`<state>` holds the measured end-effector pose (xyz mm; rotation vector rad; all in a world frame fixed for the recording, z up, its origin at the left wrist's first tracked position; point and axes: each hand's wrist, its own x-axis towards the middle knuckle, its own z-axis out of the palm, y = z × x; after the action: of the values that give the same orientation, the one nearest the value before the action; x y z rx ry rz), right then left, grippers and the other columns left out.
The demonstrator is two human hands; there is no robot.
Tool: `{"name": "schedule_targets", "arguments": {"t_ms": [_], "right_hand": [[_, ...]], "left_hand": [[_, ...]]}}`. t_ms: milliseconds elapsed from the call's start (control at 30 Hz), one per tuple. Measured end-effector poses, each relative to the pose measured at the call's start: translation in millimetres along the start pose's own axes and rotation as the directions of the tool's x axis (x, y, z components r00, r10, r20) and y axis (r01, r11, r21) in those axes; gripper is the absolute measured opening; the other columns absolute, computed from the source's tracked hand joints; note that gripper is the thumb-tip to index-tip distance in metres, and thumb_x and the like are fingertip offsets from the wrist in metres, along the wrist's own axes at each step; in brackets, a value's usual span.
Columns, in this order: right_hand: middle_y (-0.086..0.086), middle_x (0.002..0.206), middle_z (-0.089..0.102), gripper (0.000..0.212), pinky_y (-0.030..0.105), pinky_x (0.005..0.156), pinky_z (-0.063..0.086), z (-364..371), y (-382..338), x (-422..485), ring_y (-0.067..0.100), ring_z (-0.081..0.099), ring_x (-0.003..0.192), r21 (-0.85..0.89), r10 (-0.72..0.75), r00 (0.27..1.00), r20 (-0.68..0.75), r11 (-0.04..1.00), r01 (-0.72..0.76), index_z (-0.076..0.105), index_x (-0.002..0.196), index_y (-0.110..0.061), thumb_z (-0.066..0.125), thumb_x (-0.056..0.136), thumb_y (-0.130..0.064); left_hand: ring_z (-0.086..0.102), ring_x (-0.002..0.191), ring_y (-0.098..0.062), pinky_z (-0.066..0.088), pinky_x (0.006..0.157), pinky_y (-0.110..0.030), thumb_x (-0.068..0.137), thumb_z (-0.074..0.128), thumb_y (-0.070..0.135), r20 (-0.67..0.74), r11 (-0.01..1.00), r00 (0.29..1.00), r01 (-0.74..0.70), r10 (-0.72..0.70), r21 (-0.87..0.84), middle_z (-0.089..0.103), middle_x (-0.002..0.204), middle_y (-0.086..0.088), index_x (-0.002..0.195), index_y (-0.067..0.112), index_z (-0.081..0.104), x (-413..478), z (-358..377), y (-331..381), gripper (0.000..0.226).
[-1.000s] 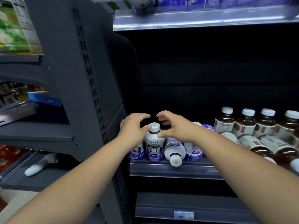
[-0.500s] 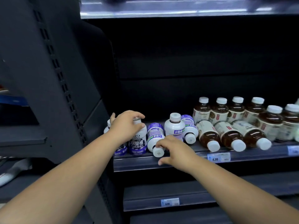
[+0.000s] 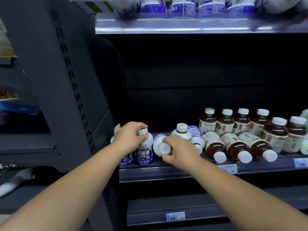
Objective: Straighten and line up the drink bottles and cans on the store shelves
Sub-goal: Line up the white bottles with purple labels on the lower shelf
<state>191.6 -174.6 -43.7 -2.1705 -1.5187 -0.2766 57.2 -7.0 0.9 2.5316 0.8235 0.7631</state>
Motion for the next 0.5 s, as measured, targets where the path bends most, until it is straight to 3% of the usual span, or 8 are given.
{"name": "schedule_targets", "arguments": {"t_ms": [100,167,300,400,500], "right_hand": [[-0.006,0.098,0.062,0.034,0.039,0.075,0.051,-31,-3,31,0.021,0.060,0.091,-0.080,-0.042,0.999,0.019,0.996,0.043,0.064,0.107,-0.025,0.064,0.078,-0.044],[-0.005,0.090,0.064,0.029,0.036,0.080,0.048,-47,-3,52,0.020,0.060,0.087,-0.170,-0.090,0.993,0.071,0.980,0.101,0.065,0.100,-0.025,0.060,0.081,-0.046],[-0.010,0.085,0.061,0.029,0.033,0.084,0.028,-58,2,78,0.014,0.044,0.093,-0.210,-0.100,0.970,0.222,0.966,0.148,0.064,0.106,-0.034,0.060,0.083,-0.051],[-0.013,0.089,0.061,0.030,0.038,0.091,0.028,-56,3,93,0.016,0.039,0.103,-0.173,-0.032,0.954,0.297,0.981,0.087,0.062,0.107,-0.043,0.060,0.079,-0.055],[-0.017,0.095,0.056,0.040,0.038,0.088,0.021,-49,3,100,0.015,0.036,0.104,-0.198,-0.010,0.933,0.358,0.976,0.087,0.058,0.123,-0.046,0.057,0.084,-0.054]], "left_hand": [[0.033,0.080,0.013,0.008,0.117,-0.042,0.091,0.065,0.037,-0.024,0.999,0.999,0.038,-0.038,-0.021,0.060,0.103,0.019,0.113,0.042,0.065,0,0,-3,0.023],[0.025,0.074,0.014,0.017,0.115,-0.040,0.092,0.063,0.036,-0.027,0.997,0.997,0.071,-0.071,-0.014,0.058,0.087,0.019,0.109,0.042,0.066,2,-2,-3,0.018],[0.038,0.076,0.004,0.025,0.103,-0.032,0.090,0.063,0.038,0.024,0.997,0.997,0.072,-0.073,0.022,0.065,0.094,0.018,0.100,0.044,0.063,9,-10,0,0.012],[0.046,0.092,-0.004,0.026,0.110,-0.036,0.088,0.063,0.040,0.059,0.996,0.995,0.075,-0.077,0.048,0.064,0.096,0.020,0.114,0.045,0.062,13,-12,-2,0.026],[0.043,0.092,-0.004,0.028,0.111,-0.037,0.090,0.059,0.045,0.088,0.996,0.993,0.076,-0.080,0.052,0.057,0.084,0.023,0.120,0.046,0.060,12,-10,-7,0.030]]}}
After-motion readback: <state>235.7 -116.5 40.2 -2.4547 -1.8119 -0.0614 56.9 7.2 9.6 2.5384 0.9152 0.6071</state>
